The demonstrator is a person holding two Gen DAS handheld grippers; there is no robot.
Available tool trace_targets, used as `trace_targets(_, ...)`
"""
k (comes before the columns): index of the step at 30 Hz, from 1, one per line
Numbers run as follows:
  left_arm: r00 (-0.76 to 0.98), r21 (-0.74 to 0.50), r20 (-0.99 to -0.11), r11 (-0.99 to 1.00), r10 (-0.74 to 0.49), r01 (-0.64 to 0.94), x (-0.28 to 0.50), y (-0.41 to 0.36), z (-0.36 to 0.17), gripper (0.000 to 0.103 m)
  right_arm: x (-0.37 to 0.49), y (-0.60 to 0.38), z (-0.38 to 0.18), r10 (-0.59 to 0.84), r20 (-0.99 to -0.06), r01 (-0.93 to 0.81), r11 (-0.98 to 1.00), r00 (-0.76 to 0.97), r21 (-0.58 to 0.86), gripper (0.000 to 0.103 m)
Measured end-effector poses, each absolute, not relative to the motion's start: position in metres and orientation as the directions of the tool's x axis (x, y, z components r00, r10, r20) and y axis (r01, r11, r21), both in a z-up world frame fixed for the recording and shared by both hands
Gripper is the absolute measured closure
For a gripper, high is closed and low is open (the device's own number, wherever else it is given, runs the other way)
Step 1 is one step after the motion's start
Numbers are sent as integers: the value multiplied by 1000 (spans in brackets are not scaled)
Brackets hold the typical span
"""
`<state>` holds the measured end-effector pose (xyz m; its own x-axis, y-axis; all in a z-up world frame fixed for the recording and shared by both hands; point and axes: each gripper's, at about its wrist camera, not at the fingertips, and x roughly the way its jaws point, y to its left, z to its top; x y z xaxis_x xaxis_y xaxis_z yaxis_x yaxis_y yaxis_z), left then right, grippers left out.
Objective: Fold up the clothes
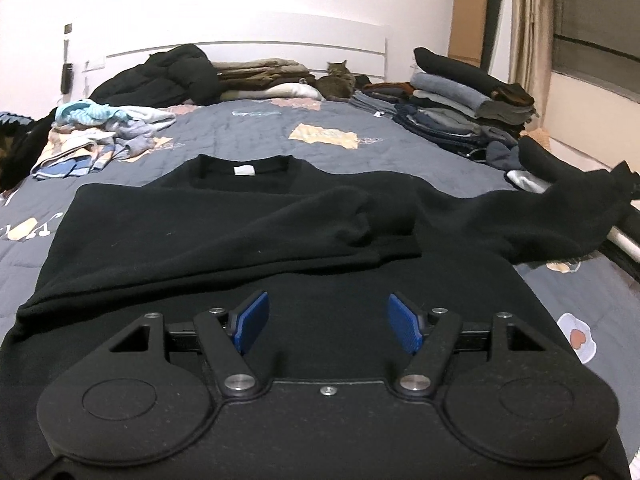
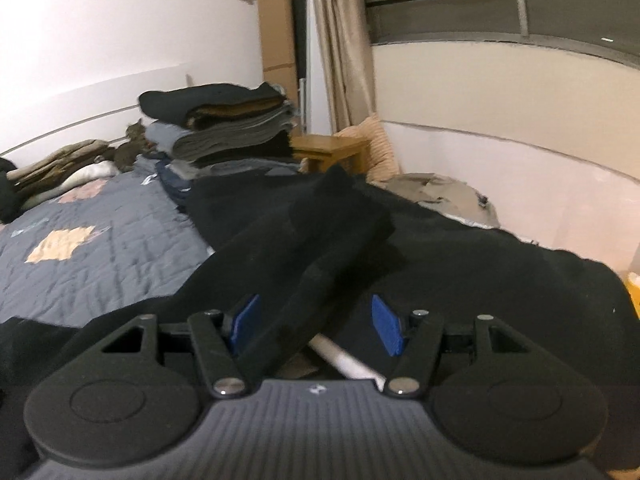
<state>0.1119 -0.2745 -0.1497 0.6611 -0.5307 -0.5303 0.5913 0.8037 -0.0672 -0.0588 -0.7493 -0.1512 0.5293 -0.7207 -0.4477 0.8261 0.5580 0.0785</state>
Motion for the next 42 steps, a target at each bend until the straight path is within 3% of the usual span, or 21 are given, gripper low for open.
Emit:
trace_targets(12, 680, -48, -492, 796, -544, 603, 97, -280, -139, 36, -54, -790, -157, -756, -422, 858, 500, 500, 119, 30)
trace_targets(19, 677, -53, -498, 798, -542, 600, 94, -285, -139, 35, -59, -805, -159, -733, -399, 834, 506, 551, 222, 29)
trace_targets(20, 677, -54, -499, 799, -541, 599, 93, -285, -139, 35, -59, -806, -159, -735, -396, 834, 505, 551, 225, 36)
trace_targets(21, 677, -54, -500, 799, -541, 599, 93, -285, -139, 35, -59, -806, -160, -733, -393, 831, 505, 555, 232, 59)
trace_targets(22, 678, -54, -500, 800, -539, 597, 92, -285, -138, 35, -59, -806, -159, -725, -392, 825, 508, 566, 249, 73)
trace_targets(26, 684, -66, -501, 811, -531, 581, 89, -282, -137, 35, -58, -796, -147, -692, -354, 777, 554, 629, 298, 91)
trace_targets(33, 712, -77, -494, 841, -498, 535, 85, -270, -129, 35, -49, -765, -116, -601, -262, 654, 668, 756, 354, 93)
trace_targets(38, 735, -80, -479, 857, -481, 509, 83, -260, -117, 35, -20, -707, -91, -425, -206, 472, 815, 881, 335, 93)
trace_targets(42, 754, -75, -471, 872, -458, 484, 81, -247, -108, 35, 13, -644, -86, -229, -218, 293, 897, 949, 331, 93)
